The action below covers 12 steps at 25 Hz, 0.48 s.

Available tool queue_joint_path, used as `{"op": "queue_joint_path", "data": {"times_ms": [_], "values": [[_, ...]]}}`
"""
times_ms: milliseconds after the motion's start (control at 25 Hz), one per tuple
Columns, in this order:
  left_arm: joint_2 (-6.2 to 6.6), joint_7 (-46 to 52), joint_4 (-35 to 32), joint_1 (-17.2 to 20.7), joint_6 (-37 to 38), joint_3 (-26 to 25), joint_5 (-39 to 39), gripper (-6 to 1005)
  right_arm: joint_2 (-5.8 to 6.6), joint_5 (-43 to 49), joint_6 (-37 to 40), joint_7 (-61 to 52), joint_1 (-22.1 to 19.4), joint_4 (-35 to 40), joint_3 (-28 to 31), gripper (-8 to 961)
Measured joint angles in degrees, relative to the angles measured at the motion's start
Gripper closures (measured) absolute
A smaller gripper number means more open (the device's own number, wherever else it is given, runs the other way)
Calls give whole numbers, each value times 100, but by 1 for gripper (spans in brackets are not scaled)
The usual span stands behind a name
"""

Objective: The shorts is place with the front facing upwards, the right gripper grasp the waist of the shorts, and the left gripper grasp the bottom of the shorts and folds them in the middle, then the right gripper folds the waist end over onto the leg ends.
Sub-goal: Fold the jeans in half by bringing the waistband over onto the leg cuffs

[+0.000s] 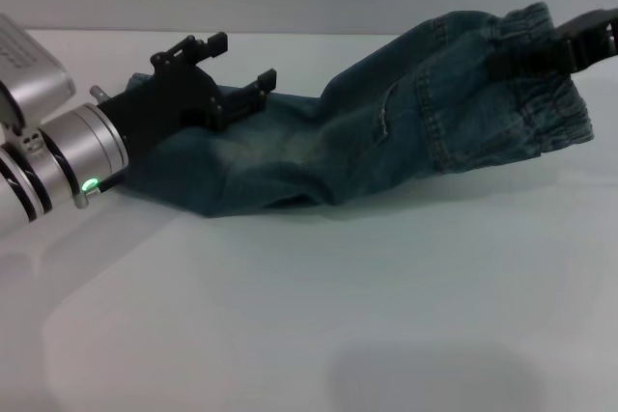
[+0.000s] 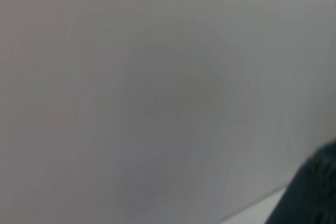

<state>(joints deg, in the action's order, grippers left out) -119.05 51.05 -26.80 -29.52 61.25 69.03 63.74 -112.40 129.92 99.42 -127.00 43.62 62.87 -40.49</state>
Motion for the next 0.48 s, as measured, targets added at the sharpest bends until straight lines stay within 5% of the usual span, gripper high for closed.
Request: {"op": "queue_joint_path", "data": {"times_ms": [480], "values": [[-1,-445,25,154,-676,986,-436,159,64,-28,300,-194,348,99,56,876]]}}
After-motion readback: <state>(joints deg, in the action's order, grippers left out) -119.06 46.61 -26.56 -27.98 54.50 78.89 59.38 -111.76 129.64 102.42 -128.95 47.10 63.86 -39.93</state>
